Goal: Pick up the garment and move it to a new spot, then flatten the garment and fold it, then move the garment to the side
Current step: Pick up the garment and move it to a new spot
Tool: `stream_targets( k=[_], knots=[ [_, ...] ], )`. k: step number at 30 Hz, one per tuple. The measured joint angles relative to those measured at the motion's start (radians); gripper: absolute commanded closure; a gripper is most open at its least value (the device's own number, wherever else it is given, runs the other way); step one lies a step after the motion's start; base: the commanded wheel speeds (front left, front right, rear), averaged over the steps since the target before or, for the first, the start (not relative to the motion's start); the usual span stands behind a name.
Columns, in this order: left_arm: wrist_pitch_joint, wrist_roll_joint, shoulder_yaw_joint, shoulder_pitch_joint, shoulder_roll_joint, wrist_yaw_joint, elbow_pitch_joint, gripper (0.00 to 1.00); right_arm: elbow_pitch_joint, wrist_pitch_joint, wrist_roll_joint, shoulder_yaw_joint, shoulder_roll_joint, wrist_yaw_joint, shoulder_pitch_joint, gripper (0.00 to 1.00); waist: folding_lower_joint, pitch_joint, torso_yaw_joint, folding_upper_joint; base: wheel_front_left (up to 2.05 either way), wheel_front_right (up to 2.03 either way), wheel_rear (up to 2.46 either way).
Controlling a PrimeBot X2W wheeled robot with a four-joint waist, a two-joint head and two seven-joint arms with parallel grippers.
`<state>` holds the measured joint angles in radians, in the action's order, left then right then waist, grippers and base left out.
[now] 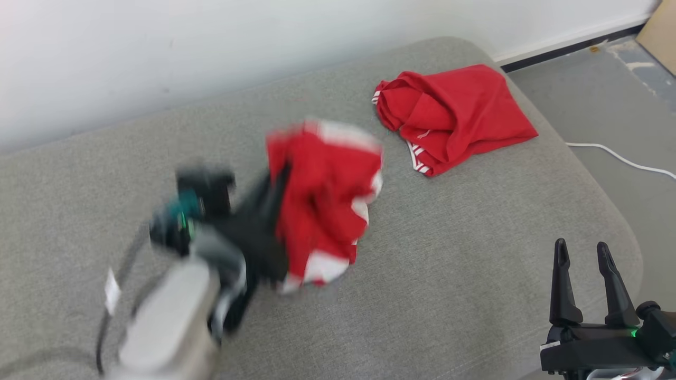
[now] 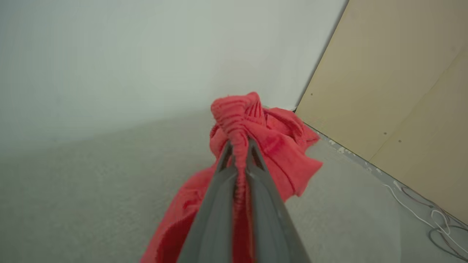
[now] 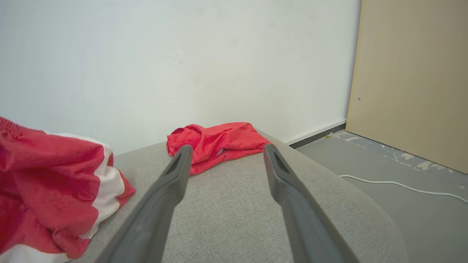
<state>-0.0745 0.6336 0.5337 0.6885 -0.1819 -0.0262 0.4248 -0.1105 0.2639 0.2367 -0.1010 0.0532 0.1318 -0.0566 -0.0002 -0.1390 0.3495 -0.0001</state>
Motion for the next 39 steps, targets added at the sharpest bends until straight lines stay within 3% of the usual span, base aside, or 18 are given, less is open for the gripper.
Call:
stream_targets(
  k=[3, 4, 5, 6, 15, 21, 29, 39],
  knots=[
    [-0.035, 0.006, 0.007, -0.11, 0.003, 0.017, 0.047, 1.0, -0.001, 0.0, -0.001, -0.003, 0.0, 0.0, 0.001, 0.0, 0.0, 0.013, -0.001, 0.0, 0.0, 0.0, 0.0],
    [-0.04, 0.008, 0.018, -0.134, 0.0, 0.017, 0.065, 0.84, -0.001, 0.0, -0.001, -0.006, 0.0, 0.0, 0.002, 0.0, 0.0, 0.015, -0.005, 0.0, 0.0, 0.0, 0.0],
    [-0.047, -0.007, 0.033, -0.152, -0.004, 0.018, 0.083, 0.03, -0.001, 0.0, -0.001, -0.005, 0.0, 0.0, 0.003, 0.0, 0.0, 0.017, -0.01, 0.0, 0.0, 0.0, 0.0],
    [-0.054, -0.018, 0.043, -0.165, -0.004, 0.018, 0.1, 0.0, -0.002, 0.0, -0.003, -0.002, 0.0, 0.0, 0.005, 0.0, 0.0, 0.017, -0.016, 0.0, 0.0, 0.0, 0.0],
    [-0.167, -0.03, 0.014, -0.15, 0.01, 0.006, 0.071, 0.0, 0.002, 0.0, -0.01, -0.009, 0.012, 0.0, 0.027, 0.0, 0.0001, 0.053, -0.081, 0.0, 0.0, 0.0, 0.0],
    [-0.187, -0.086, -0.066, -0.187, -0.064, 0.051, -0.052, 0.0, 0.023, 0.0, -0.017, -0.013, 0.021, 0.0, 0.066, 0.0, 0.0001, 0.098, -0.14, 0.0, 0.0, 0.0, 0.0],
    [-0.189, -0.149, -0.215, -0.352, -0.149, 0.097, -0.221, 0.0, 0.049, 0.0, -0.017, -0.002, 0.026, 0.0, 0.083, 0.0, 0.0001, 0.138, -0.244, 0.0, 0.0, 0.0, 0.0],
    [-0.189, -0.179, -0.363, -0.59, -0.174, 0.114, -0.343, 0.0, 0.036, 0.0, -0.015, 0.05, 0.044, 0.0, 0.079, 0.0, 0.0001, 0.167, -0.352, 0.0, 0.0, 0.0, 0.0]
  ],
)
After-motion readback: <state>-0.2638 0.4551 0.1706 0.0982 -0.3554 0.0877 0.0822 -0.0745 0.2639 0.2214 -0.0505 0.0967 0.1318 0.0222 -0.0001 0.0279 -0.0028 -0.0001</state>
